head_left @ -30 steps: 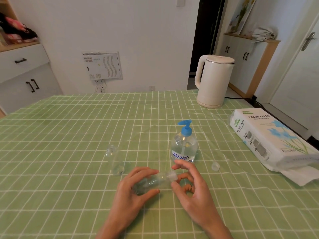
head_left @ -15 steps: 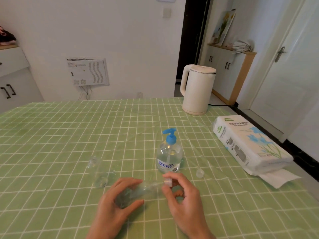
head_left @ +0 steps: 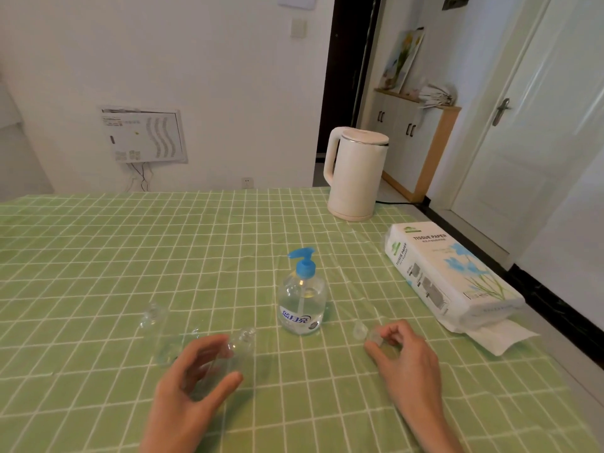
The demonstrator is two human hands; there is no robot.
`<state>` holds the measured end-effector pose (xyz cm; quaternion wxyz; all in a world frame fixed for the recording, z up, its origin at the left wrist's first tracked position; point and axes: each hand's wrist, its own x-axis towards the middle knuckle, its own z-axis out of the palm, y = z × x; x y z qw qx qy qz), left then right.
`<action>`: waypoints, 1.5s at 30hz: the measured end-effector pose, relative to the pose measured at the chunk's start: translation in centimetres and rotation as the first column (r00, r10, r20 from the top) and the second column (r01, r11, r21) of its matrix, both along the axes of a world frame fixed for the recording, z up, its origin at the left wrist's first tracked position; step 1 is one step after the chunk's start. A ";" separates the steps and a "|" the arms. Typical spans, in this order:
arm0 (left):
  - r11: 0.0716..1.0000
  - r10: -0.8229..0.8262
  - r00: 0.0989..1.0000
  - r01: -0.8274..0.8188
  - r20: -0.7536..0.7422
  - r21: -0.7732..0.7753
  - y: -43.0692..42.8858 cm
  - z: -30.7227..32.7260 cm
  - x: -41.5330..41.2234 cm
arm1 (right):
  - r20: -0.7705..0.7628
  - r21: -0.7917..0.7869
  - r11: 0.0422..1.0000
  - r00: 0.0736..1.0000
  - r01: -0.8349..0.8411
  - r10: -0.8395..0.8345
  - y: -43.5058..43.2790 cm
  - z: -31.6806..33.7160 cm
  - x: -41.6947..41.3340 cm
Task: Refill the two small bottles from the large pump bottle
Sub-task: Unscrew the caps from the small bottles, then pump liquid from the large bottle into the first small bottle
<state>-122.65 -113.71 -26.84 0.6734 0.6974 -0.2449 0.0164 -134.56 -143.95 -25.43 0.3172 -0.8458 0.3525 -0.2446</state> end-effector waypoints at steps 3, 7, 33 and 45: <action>1.000 0.000 1.000 0.000 0.002 -0.003 -0.1 0.1 -0.1 | -0.004 0.027 0.999 1.000 -0.024 0.024 -0.1 0.2 -0.2; 1.000 -0.013 1.000 0.013 0.000 -0.004 -0.2 0.2 -0.2 | 0.214 0.045 0.994 0.973 -0.103 0.091 0.5 3.5 1.2; 0.994 0.016 1.000 -0.018 -0.015 -0.111 -2.5 3.3 0.2 | 0.364 0.413 0.836 0.907 -0.362 0.213 9.2 6.2 7.7; 0.993 0.023 0.995 -0.011 0.101 -0.115 -4.3 4.5 0.3 | 0.467 0.385 0.870 0.878 -0.307 0.103 10.6 6.2 7.5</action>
